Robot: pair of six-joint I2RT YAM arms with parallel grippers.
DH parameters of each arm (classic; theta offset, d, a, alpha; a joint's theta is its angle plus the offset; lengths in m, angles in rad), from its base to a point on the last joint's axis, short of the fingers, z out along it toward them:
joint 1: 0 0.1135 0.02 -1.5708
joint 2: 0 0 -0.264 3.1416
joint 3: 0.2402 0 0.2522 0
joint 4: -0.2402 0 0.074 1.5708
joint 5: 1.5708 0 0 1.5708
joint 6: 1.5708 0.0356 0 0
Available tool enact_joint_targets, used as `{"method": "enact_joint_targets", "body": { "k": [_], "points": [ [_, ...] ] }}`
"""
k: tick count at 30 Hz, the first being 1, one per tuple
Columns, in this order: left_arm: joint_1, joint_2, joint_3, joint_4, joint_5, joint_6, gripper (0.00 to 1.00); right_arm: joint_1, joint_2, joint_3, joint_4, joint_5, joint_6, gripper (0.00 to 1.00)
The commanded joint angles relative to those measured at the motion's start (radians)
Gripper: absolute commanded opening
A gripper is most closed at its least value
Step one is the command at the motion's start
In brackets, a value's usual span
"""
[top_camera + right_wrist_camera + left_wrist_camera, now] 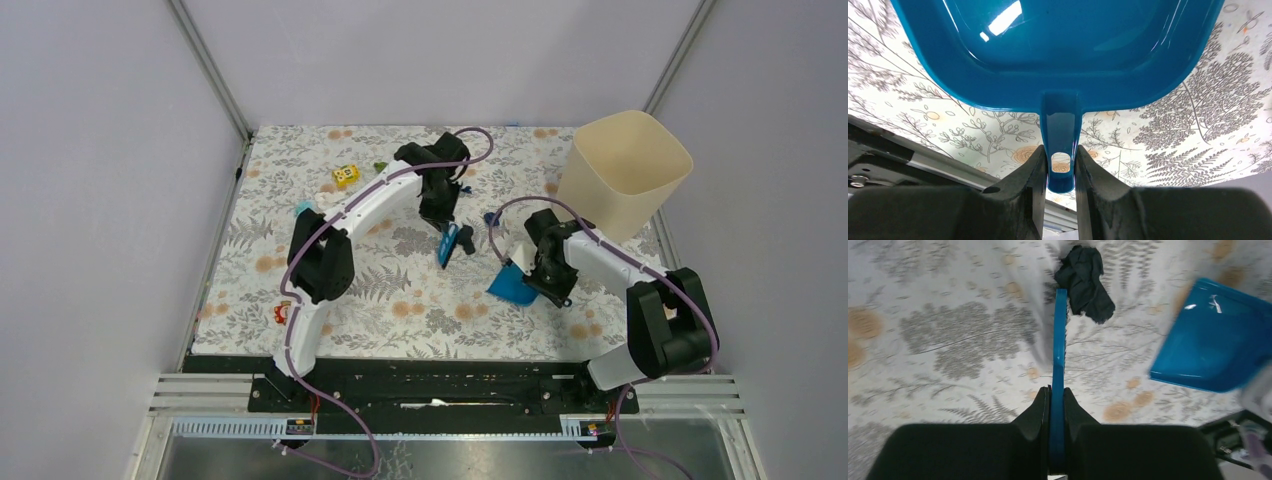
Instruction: Sweep away the paper scraps from the table
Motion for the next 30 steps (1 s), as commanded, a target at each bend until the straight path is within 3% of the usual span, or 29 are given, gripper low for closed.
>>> {"method": "enact_joint_targets", "body": {
  "k": [1, 6, 9, 13, 16, 26, 30],
  "points": [
    [-0.028, 0.009, -0.002, 0.119, 0.201, -0.035, 0.0, 0.018, 0.028, 0.076, 0.0, -0.048, 0.062, 0.0],
    [-0.073, -0.038, -0.008, 0.149, 0.357, -0.045, 0.0, 0.019, 0.043, 0.097, 0.007, -0.057, 0.075, 0.0],
    [-0.087, -0.152, -0.08, 0.196, 0.428, -0.039, 0.0, 0.019, 0.045, 0.09, 0.014, -0.048, 0.074, 0.0],
    [-0.068, -0.287, -0.2, 0.226, 0.319, -0.045, 0.0, 0.018, 0.037, 0.076, 0.02, -0.043, 0.078, 0.0],
    [-0.045, -0.299, -0.207, 0.183, 0.192, -0.026, 0.0, 0.019, 0.028, 0.068, 0.021, -0.047, 0.086, 0.0],
    [-0.037, -0.078, 0.065, 0.095, -0.187, 0.077, 0.0, 0.018, 0.018, 0.047, 0.017, 0.002, 0.122, 0.0],
    [-0.039, 0.04, 0.167, 0.093, -0.194, 0.11, 0.0, 0.018, 0.028, 0.042, 0.009, 0.03, 0.148, 0.01]
  ]
}}
